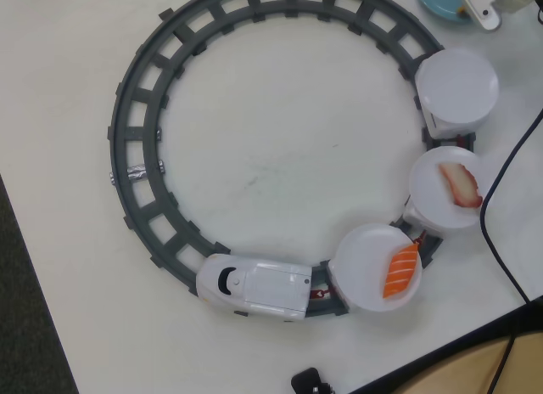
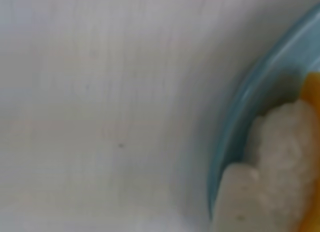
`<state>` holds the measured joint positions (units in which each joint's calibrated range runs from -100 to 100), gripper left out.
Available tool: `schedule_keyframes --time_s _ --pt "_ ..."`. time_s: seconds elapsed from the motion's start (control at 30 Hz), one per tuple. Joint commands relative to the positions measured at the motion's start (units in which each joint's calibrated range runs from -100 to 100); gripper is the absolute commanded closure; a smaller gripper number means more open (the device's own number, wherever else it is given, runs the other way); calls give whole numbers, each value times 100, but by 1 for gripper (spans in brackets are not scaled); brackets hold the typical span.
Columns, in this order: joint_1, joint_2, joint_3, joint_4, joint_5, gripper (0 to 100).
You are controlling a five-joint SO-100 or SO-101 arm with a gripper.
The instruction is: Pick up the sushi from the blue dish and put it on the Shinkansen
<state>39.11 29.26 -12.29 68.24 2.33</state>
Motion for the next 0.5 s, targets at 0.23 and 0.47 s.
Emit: schedule_keyframes --time_s 0.23,0.47 --pt "-522 -4926 2549 -8 -123 98" --pt "-2379 -8208 5260 -128 -128 98"
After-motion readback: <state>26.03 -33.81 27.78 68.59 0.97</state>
